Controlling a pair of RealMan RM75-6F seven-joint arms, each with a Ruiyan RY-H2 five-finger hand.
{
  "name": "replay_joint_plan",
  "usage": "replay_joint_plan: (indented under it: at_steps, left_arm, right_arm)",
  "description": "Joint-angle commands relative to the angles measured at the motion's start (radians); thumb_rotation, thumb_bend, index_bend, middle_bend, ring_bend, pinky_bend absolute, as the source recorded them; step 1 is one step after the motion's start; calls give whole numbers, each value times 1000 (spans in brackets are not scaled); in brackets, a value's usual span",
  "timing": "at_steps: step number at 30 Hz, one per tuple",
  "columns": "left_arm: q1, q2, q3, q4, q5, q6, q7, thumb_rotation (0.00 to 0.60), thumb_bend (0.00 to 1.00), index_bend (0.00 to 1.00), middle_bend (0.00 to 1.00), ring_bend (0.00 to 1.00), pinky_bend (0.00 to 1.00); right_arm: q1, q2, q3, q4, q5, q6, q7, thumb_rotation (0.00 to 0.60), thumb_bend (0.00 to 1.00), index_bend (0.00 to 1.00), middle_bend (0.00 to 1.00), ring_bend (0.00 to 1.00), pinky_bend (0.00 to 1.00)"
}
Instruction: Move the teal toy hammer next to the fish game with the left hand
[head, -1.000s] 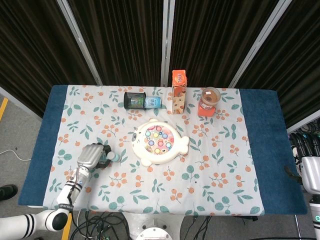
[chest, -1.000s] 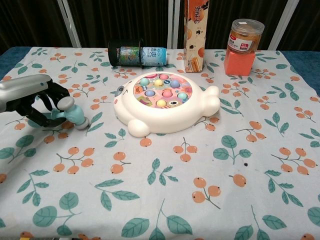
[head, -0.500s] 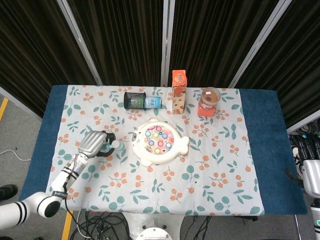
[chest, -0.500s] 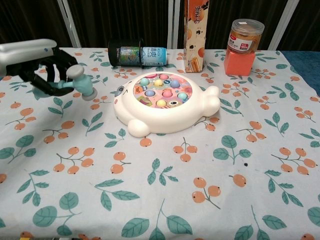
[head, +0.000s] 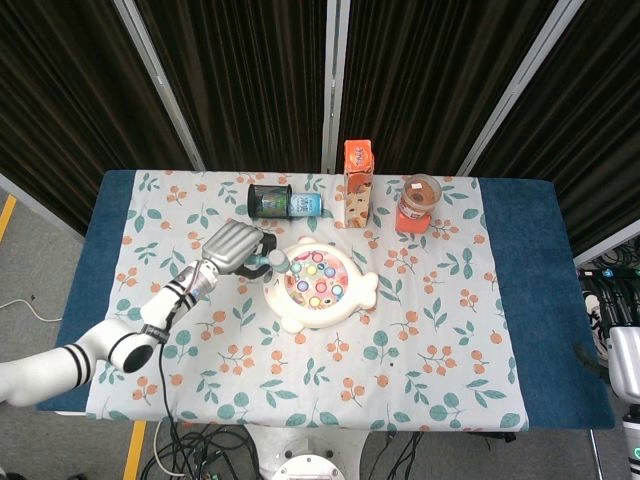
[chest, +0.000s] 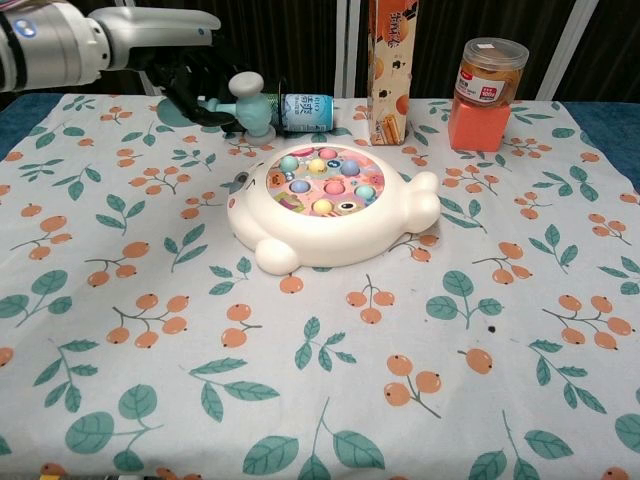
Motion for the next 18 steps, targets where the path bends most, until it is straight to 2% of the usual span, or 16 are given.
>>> replay_joint_plan:
  at_steps: [1,8,18]
  left_arm:
    - [-44,-23,-14,27,-43,-45,10,600,598,682,665,513,574]
    - [-117,-50,9,62,-129,-115,103,600,599,682,665,513,580]
    - [-157,-85,40,101,-235,-133,162,600,599,683,666,513,583]
  right_arm:
    - [-1,0,0,2,1,-1,3,600,98,0,115,0,14]
    - [0,-5,1,14,4,-8,16,600,98,0,115,0,14]
    - [-2,-9,2,31,12,-16,36,600,98,0,115,0,14]
